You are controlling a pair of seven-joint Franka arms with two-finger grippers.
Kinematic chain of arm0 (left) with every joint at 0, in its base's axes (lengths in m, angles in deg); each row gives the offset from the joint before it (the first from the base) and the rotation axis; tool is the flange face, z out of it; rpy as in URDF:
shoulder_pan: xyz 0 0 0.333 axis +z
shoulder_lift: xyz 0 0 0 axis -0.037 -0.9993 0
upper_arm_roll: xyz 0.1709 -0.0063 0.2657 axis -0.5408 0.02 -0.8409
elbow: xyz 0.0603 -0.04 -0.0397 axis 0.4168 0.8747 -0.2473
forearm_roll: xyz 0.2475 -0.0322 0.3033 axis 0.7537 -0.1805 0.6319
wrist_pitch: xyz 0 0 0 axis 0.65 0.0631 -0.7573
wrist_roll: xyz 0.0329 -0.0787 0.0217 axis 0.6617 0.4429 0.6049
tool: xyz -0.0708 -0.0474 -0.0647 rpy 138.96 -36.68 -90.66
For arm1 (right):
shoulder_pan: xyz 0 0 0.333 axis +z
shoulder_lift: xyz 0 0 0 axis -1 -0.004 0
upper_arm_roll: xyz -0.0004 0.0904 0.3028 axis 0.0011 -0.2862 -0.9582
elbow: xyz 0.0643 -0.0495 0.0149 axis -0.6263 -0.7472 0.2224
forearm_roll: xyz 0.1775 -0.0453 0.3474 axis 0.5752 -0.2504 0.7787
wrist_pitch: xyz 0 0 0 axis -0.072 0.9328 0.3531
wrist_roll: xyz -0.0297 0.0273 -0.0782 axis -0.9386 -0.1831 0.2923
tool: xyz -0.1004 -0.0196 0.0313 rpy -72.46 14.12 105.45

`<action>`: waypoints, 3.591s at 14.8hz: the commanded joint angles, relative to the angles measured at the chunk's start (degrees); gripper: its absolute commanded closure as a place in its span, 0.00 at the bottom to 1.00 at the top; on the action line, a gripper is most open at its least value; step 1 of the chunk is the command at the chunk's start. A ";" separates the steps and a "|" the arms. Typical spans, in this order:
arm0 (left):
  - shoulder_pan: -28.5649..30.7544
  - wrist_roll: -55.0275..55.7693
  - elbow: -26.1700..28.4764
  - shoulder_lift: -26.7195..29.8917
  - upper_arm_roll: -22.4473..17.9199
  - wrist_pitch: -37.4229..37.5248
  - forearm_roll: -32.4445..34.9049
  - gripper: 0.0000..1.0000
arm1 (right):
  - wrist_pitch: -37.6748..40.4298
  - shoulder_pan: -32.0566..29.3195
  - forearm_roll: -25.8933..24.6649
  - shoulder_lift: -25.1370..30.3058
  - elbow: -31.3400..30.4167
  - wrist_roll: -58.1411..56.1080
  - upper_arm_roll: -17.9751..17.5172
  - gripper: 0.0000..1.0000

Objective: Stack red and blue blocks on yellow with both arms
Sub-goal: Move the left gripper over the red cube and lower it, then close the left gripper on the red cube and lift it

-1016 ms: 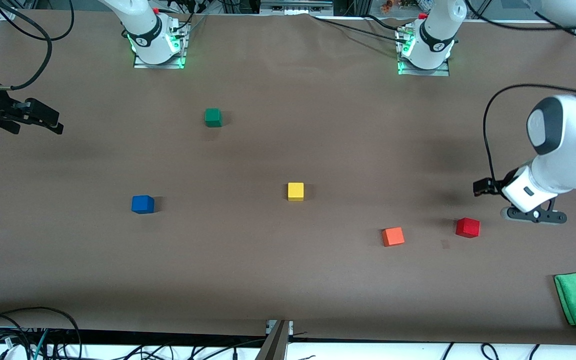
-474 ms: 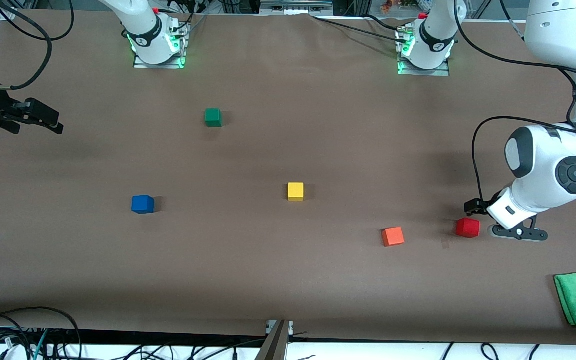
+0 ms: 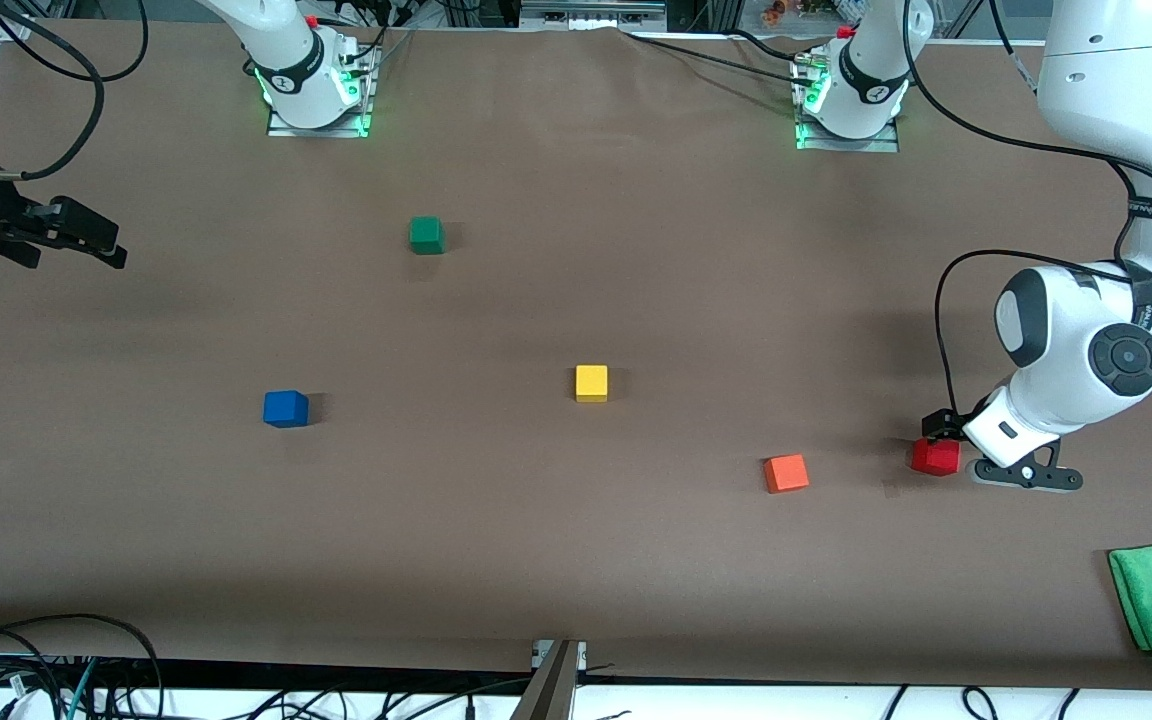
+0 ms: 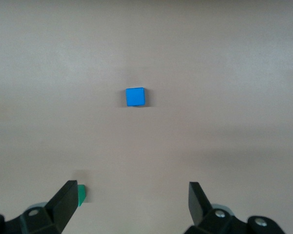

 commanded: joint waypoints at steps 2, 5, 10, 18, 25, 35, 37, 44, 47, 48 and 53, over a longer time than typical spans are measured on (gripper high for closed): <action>0.18 -1.38 -0.49 -1.33 -0.18 -2.31 0.14 0.00 | 0.76 -0.16 0.58 -0.25 1.20 -0.92 0.01 0.00; 0.27 -1.29 -0.58 -4.05 -0.18 -6.62 0.14 0.00 | 0.77 -0.16 0.58 -0.25 1.20 -0.92 -0.07 0.00; 0.53 -0.85 -0.93 -7.05 -0.18 -11.19 0.05 0.00 | 0.76 -0.16 0.58 -0.25 1.20 -0.92 -0.07 0.00; 0.62 -0.24 -1.02 -7.58 -0.18 -11.90 -0.04 0.00 | 0.76 -0.16 0.58 -0.25 1.20 -0.92 -0.07 0.00; 0.18 0.98 -0.85 -7.84 -0.09 -11.90 -1.36 0.02 | 0.85 -0.16 0.67 -0.25 1.20 -0.92 0.01 0.00; -0.96 4.24 -0.49 -8.54 0.34 -11.91 -1.36 0.13 | 0.85 -0.16 0.67 -0.25 1.20 -0.92 0.01 0.00; -0.70 4.16 -0.49 -8.54 0.34 -11.91 -1.36 0.30 | 0.85 -0.16 0.67 -0.25 1.20 -0.92 0.10 0.00; -0.52 5.73 -0.84 -8.19 0.34 -11.56 -1.36 1.00 | 0.85 -0.16 0.67 -0.25 1.20 -0.92 0.10 0.00; -0.96 6.62 -1.46 -6.18 0.34 -8.67 -1.36 1.00 | 0.85 -0.16 0.67 -0.25 1.20 -0.92 0.10 0.00; -0.96 6.62 -1.63 -4.86 0.34 -6.39 -1.36 1.00 | 0.85 -0.16 0.67 -0.25 1.20 -0.92 0.10 0.00; -4.29 15.91 -2.42 0.94 0.43 3.72 -1.27 1.00 | 0.85 -0.33 0.75 -0.25 1.12 -0.92 0.28 0.00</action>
